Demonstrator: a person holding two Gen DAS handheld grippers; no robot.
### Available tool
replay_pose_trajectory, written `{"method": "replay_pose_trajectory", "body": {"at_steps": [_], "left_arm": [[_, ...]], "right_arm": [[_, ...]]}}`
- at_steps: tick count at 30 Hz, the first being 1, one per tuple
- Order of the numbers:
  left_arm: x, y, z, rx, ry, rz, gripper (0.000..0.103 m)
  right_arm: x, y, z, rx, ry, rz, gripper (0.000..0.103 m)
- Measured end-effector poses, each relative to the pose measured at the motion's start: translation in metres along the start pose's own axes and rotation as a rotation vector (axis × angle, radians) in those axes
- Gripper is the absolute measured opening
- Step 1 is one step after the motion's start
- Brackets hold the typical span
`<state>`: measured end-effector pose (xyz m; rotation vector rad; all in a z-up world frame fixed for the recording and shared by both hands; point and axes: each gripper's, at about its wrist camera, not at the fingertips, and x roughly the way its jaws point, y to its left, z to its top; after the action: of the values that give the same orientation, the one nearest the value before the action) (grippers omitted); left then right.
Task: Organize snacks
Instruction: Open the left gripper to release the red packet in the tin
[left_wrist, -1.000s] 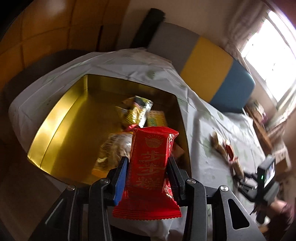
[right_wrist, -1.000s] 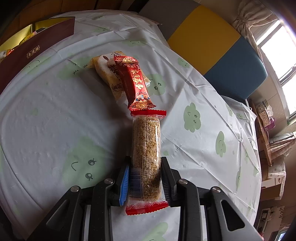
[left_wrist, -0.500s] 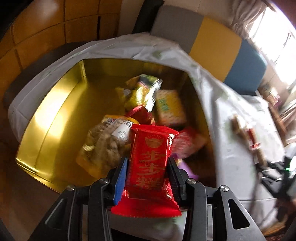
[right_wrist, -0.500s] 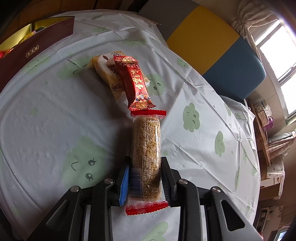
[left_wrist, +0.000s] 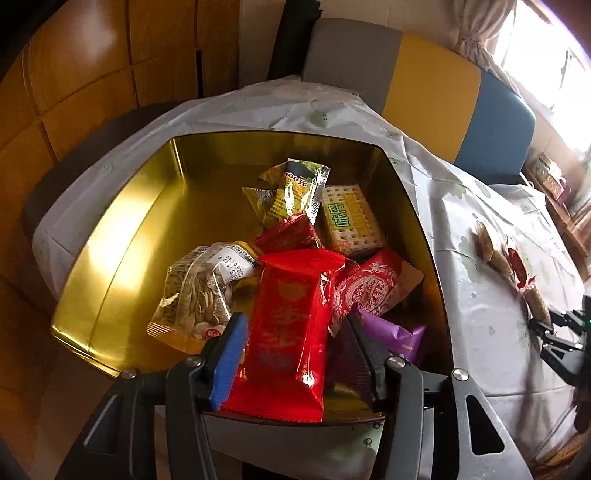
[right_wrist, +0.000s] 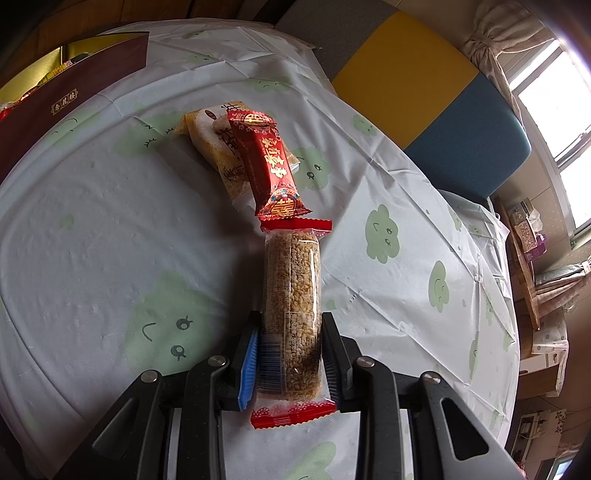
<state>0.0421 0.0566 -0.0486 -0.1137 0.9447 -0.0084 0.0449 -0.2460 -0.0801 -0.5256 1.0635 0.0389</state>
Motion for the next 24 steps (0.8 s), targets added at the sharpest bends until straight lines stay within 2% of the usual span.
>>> {"method": "replay_pose_trajectory", "body": {"at_steps": [24], "left_arm": [[-0.021, -0.005, -0.008, 0.035, -0.063, 0.044, 0.056]], "right_arm": [[0.0, 0.0, -0.001, 0.003, -0.003, -0.01, 0.031]]}}
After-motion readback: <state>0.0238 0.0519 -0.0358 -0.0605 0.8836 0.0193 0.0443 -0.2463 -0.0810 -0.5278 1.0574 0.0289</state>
